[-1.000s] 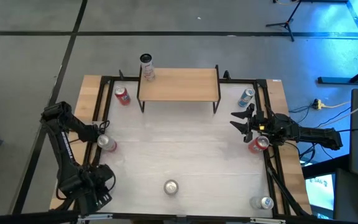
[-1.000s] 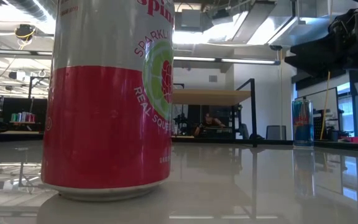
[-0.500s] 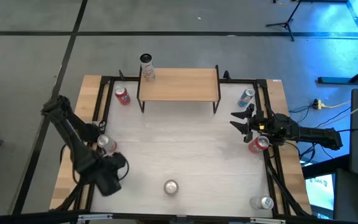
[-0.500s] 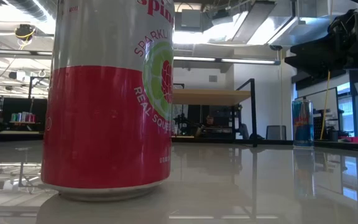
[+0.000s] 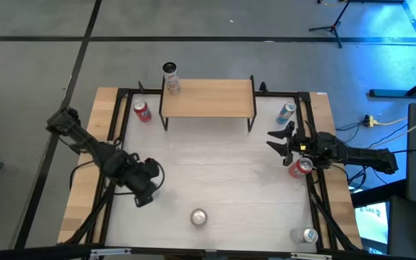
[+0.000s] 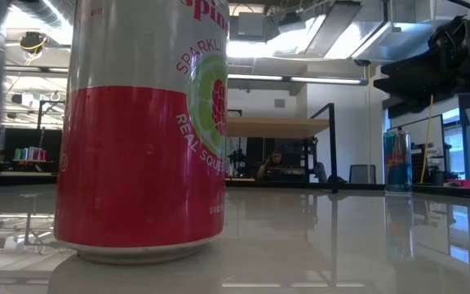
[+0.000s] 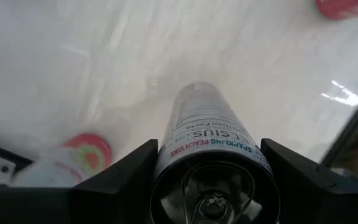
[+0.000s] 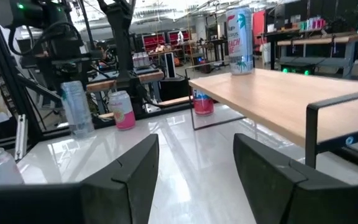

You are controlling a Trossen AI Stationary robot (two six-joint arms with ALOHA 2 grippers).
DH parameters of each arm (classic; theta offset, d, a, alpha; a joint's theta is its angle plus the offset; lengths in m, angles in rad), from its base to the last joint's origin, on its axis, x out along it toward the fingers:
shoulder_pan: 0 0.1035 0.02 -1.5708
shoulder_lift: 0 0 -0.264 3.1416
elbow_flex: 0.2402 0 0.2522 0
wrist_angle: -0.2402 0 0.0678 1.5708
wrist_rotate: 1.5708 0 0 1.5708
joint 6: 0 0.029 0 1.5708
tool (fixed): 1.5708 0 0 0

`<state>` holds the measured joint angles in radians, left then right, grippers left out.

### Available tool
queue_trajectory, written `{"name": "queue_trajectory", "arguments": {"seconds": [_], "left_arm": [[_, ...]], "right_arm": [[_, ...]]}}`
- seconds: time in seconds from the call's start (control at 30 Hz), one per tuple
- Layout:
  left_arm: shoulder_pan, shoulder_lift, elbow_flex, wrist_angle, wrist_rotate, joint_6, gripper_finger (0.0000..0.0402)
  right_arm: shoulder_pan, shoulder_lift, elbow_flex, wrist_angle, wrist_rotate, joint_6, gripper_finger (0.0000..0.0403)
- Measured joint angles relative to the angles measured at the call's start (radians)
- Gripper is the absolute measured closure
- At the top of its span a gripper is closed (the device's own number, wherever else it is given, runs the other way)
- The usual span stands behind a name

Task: Place canned beverage on shelf
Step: Put the white-pink soda can on the shelf

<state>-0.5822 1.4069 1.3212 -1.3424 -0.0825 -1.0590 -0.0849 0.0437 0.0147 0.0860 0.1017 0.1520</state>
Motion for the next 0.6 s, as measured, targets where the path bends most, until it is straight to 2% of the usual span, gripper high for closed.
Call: {"name": "queue_trajectory", "arguments": {"seconds": [0.17,0.37,0.6], "left_arm": [[0.053,0.037,0.000,0.006,0.032,0.071,0.0143],[0.117,0.094,0.000,0.020,0.060,0.172,0.0170],[0.178,0.108,0.000,0.088,0.036,0.302,0.0170]], "right_arm": [[0.000,0.000,0.000,-0.010,0.000,0.003,0.0198],[0.000,0.000,0.000,-0.010,0.000,0.002,0.0198],[0.000,0.000,0.000,-0.010,0.000,0.002,0.0198]]}}
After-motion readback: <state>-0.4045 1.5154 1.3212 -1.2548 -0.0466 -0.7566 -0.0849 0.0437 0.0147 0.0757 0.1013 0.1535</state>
